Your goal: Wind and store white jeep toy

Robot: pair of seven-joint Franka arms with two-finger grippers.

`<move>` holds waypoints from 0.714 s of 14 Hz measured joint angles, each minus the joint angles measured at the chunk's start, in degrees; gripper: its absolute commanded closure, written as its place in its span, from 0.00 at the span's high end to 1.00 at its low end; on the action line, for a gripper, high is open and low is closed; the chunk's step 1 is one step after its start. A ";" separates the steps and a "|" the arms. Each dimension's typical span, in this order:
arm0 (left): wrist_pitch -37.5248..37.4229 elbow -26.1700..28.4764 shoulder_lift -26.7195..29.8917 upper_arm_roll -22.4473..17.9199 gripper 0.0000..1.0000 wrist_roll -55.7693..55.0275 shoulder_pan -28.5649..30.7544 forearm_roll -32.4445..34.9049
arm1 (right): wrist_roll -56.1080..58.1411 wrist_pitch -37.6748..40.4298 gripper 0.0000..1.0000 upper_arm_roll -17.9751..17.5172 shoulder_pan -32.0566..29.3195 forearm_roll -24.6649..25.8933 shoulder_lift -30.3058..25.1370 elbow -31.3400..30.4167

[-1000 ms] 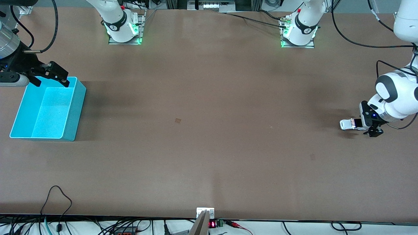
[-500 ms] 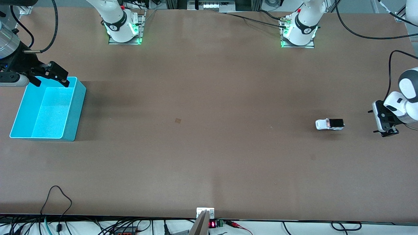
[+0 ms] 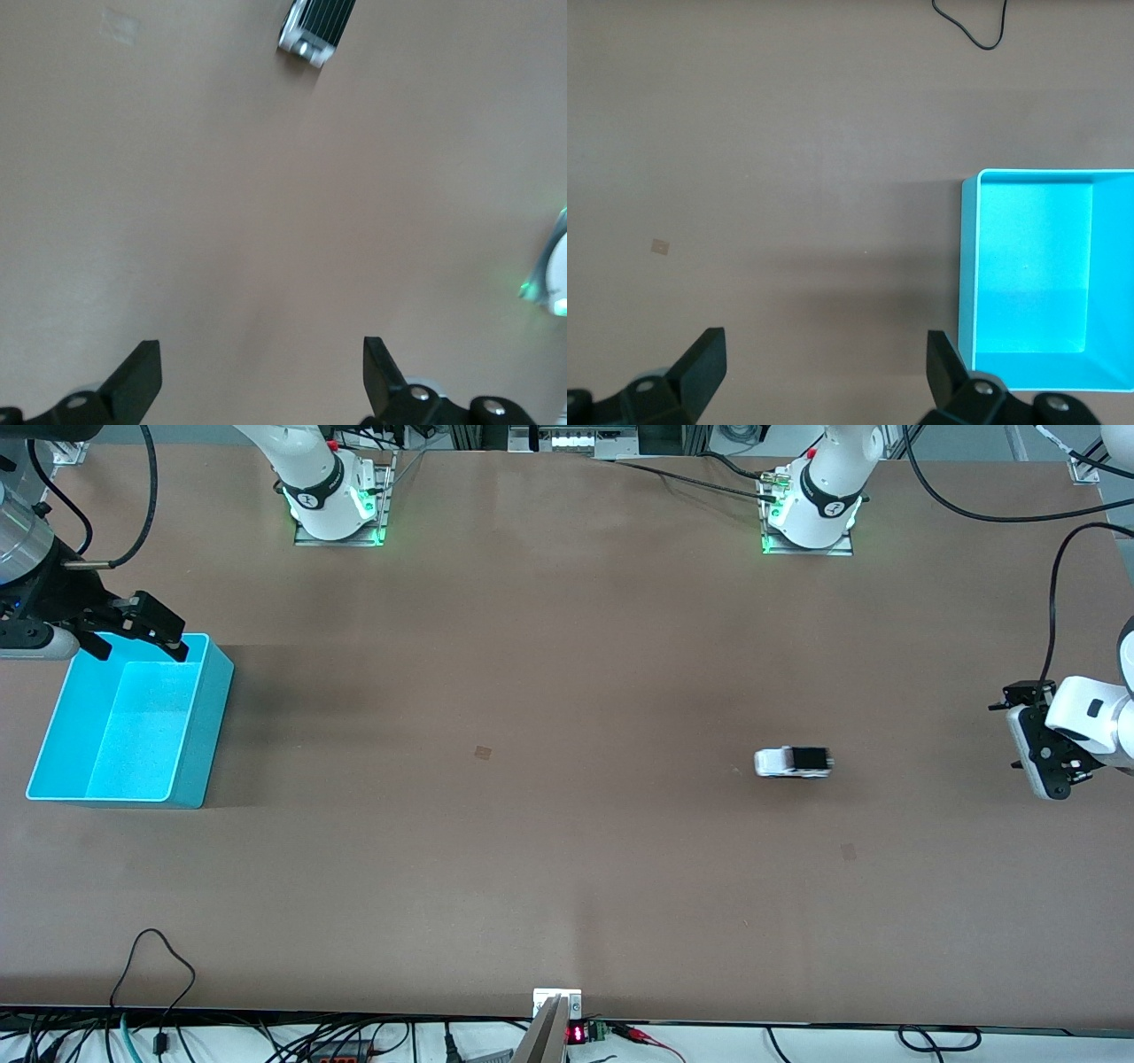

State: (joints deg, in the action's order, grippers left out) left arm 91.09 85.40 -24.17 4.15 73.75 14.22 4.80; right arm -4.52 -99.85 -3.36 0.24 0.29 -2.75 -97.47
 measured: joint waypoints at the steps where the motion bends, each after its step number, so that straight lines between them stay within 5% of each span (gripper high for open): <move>1: -2.77 -1.72 0.02 0.03 1.00 -3.59 -1.07 0.00 | 0.00 0.00 1.00 0.00 0.00 0.00 0.00 0.00; 5: -10.68 -7.07 0.25 0.70 1.00 -17.99 -3.83 -0.03 | 0.00 0.00 1.00 0.00 0.00 0.00 -0.01 0.00; 10: -9.92 -6.51 6.38 1.97 1.00 -47.45 -8.77 -0.49 | 0.00 0.00 1.00 0.01 0.00 0.00 -0.03 0.02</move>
State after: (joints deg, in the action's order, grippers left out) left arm 81.17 78.90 -17.79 6.12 26.31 5.44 4.31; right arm -4.52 -99.85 -3.35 0.24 0.29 -2.78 -97.45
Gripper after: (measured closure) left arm 0.000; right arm 0.000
